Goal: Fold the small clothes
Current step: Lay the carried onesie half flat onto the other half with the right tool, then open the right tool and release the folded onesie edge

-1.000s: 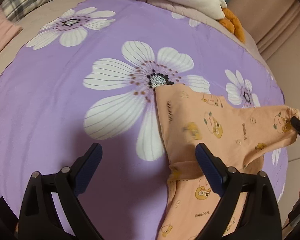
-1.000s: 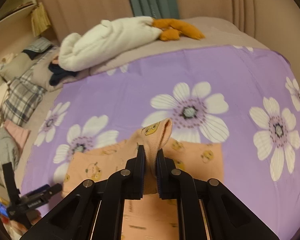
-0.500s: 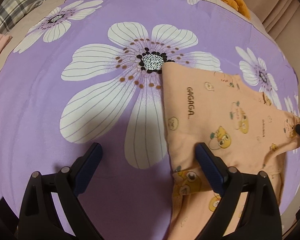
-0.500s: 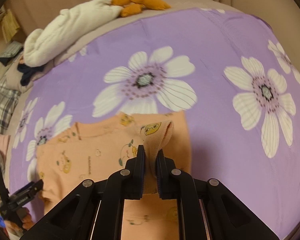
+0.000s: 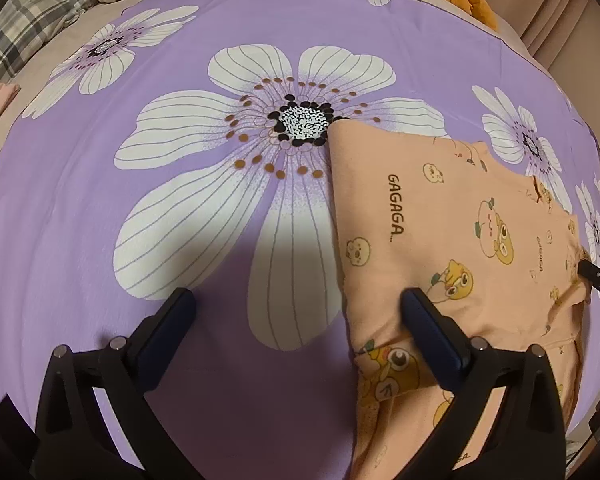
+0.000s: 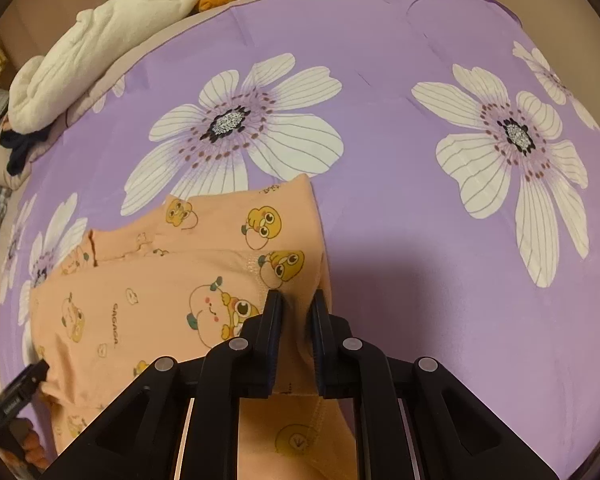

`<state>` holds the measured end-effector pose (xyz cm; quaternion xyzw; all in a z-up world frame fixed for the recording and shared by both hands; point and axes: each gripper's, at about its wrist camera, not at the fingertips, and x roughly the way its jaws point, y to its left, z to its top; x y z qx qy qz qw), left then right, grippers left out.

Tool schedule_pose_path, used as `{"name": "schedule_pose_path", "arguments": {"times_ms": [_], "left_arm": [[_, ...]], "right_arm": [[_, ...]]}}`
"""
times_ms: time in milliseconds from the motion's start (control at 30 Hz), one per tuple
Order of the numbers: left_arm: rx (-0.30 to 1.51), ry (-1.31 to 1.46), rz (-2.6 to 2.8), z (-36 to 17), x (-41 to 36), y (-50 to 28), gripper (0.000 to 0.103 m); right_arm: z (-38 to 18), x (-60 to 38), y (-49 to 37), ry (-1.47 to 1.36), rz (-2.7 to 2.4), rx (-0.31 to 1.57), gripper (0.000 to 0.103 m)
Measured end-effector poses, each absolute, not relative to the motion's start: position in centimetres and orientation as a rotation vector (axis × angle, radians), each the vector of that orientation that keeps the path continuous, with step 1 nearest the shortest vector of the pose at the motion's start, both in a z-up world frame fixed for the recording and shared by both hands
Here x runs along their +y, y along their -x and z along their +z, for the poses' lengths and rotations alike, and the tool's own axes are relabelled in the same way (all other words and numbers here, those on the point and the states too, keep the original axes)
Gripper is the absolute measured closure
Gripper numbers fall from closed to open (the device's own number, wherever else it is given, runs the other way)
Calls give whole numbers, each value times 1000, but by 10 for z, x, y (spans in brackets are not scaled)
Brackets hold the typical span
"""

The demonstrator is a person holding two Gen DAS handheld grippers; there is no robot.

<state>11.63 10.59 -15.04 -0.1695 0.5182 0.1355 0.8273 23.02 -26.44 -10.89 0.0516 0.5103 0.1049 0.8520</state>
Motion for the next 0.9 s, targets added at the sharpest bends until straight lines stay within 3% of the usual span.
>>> {"name": "schedule_pose_path", "arguments": {"times_ms": [200,267,333,367,733,900], "left_arm": [[1101,358,278,-150,106,-116,0],[1099,361,274,-149,107,-115,0],[1097,362,269,-149,106,-112,0],[1097,361,267,-148,106,-111,0],[1080,350,252,-147,97,-87,1],[1087,361,250,-146,97,-86,1]], "right_arm": [[-107,-268,-226,-117,204,1068,89],[-108,-270,-225,-117,189,1074,71],[-108,-274,-222,-123,167,1071,61],[-108,-277,-221,-135,172,1071,61],[-118,-290,-199,-205,225,1098,62],[-120,-289,-197,-251,267,1091,89]]}}
